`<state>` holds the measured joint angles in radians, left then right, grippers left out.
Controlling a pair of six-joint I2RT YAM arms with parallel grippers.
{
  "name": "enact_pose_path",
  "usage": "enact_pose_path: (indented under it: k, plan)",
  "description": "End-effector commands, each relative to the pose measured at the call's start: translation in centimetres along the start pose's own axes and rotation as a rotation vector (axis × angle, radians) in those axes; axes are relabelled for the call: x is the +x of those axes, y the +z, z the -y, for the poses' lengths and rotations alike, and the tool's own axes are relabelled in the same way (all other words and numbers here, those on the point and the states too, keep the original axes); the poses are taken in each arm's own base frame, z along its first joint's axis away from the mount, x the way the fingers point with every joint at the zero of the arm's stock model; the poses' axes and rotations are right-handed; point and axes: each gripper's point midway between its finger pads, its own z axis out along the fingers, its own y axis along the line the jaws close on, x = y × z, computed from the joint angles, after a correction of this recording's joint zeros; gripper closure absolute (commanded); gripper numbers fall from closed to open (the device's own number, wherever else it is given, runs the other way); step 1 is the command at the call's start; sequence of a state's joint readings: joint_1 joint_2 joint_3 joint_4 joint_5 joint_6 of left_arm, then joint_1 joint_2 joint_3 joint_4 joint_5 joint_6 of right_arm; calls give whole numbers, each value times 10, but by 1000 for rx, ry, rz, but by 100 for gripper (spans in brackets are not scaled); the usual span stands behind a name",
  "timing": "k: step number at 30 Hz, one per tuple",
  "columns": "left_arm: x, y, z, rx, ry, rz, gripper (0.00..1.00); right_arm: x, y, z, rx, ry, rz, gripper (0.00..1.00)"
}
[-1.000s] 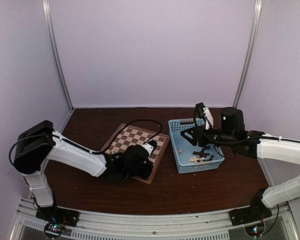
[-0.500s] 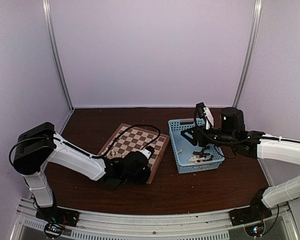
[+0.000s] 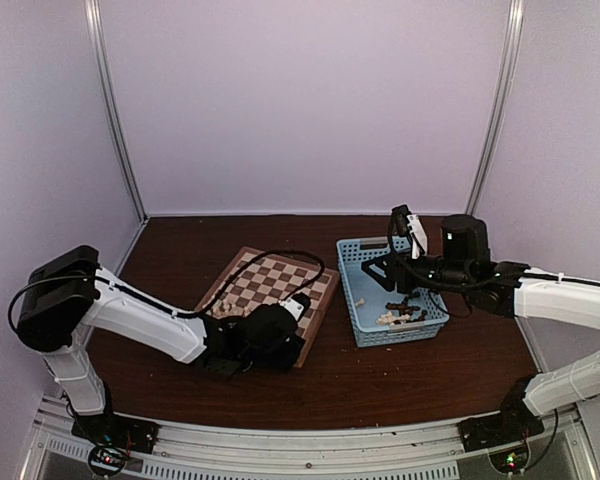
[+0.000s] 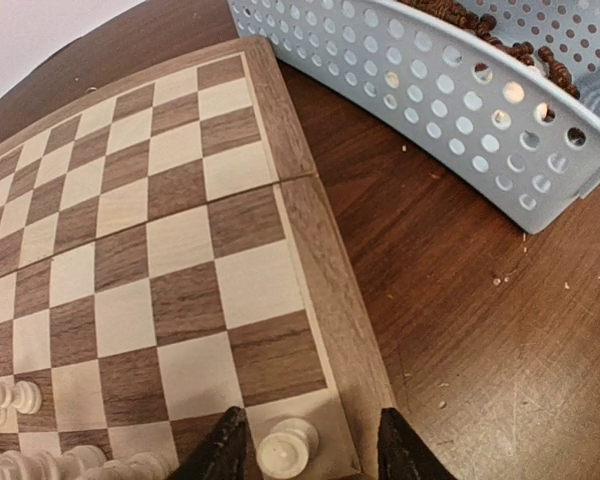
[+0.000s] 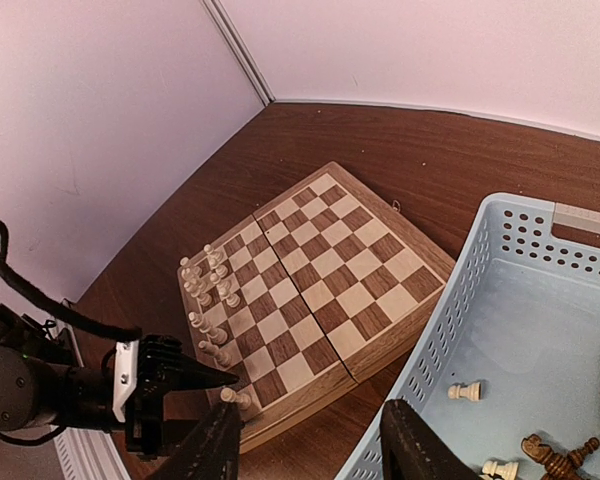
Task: Set up the chess pieces on the board
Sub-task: Place the chess piece on the chessboard.
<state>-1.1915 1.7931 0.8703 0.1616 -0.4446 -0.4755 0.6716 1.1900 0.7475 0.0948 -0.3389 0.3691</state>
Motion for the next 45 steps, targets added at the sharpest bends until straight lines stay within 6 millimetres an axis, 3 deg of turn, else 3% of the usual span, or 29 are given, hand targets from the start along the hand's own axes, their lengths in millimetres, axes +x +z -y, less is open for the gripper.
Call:
enact_pose_path:
  k: [1,8,9,12,13,15,18,24,30,31,33,34,37,41,45]
  plan:
    - [-38,-28,-4,-3,-25,80,53,-7,-5,-1,-1,-15,27,49]
    - [-67,-70,-15,-26,-43,24,49,-9,-6,-1,4,-24,31,49]
    - [-70,-75,-15,-20,-48,21,44,-10,-6,0,6,-24,31,49]
    - [-83,-88,-14,1,-41,14,7,-11,-7,0,9,-27,32,49]
    - [-84,-91,-15,-7,-32,4,3,-11,-8,0,11,-28,33,49]
    - [-90,-98,-32,-95,-92,-3,2,-12,-9,0,12,-28,35,49]
    - [-77,-110,-67,-293,-240,-54,2,-12,-9,0,13,-30,37,49]
    - [-90,-112,-62,-250,-156,-137,2,-12,-10,7,65,-56,-15,46]
    - [-106,-123,-62,-223,-97,-117,2,9,-30,63,424,-61,-287,41]
    - [-109,-125,-62,-216,-87,-111,2,12,-34,65,445,-81,-330,36]
    - [-114,-127,-64,-212,-77,-99,2,18,-40,71,477,-110,-388,11]
    - [-116,-127,-67,-215,-75,-96,2,21,-41,74,484,-118,-410,5]
    - [-120,-129,-72,-218,-66,-91,2,27,-45,82,511,-136,-497,25]
    - [-122,-127,-75,-172,-80,-93,2,24,-43,81,491,-227,-586,33]
    - [-126,-119,-81,-70,-165,-102,2,24,-25,82,447,-181,-617,44]
